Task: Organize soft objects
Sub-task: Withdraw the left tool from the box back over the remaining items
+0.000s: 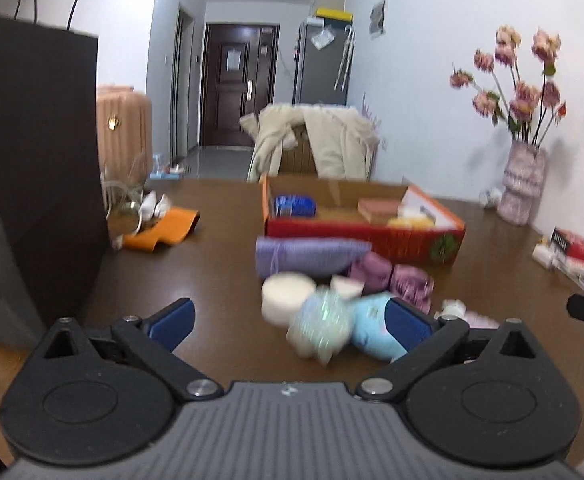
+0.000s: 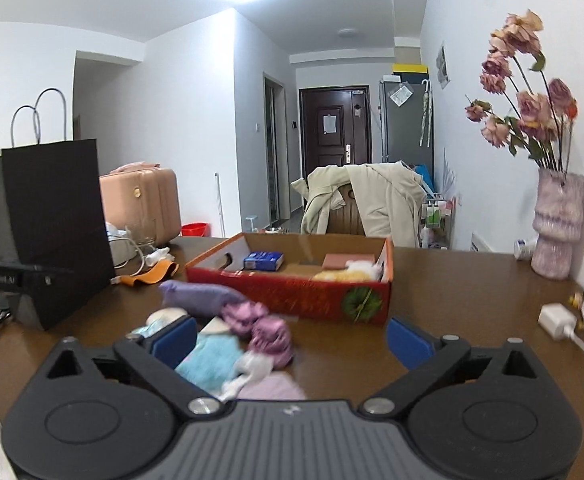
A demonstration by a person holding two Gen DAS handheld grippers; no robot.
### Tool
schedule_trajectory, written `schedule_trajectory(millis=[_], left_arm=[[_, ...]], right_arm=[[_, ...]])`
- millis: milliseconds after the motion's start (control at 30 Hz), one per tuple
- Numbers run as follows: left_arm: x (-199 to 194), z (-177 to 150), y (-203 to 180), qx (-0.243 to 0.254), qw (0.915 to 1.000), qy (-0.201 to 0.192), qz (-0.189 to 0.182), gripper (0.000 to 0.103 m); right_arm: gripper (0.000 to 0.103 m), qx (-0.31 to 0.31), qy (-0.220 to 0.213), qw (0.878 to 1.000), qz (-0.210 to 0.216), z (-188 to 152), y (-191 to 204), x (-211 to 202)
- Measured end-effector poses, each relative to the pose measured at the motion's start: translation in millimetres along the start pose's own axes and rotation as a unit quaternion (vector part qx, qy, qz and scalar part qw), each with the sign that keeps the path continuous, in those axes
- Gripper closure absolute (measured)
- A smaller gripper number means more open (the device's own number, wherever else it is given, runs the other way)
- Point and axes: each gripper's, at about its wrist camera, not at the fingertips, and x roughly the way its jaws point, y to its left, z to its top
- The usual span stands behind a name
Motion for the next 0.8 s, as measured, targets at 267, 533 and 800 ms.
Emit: schedule_trajectory(millis=[267,533,800], left_arm=[[8,-7,6,-0.009,0.9999,0.008,-0.012,0.0],[40,-24,-10,0.002,0.997,0.059,-0.05,0.0],[75,-28,-18,-0.003,0.995,0.075,-0.065,0.0]], right_arm=[[0.006,-0.03,0.016,0.999,0.024,-19,35,-5],[0.014,-0.039,0.073,0.996,0.035,-25,47,27],[0.02,-0.056,0.106,0.992,0.037,-19,49,81]])
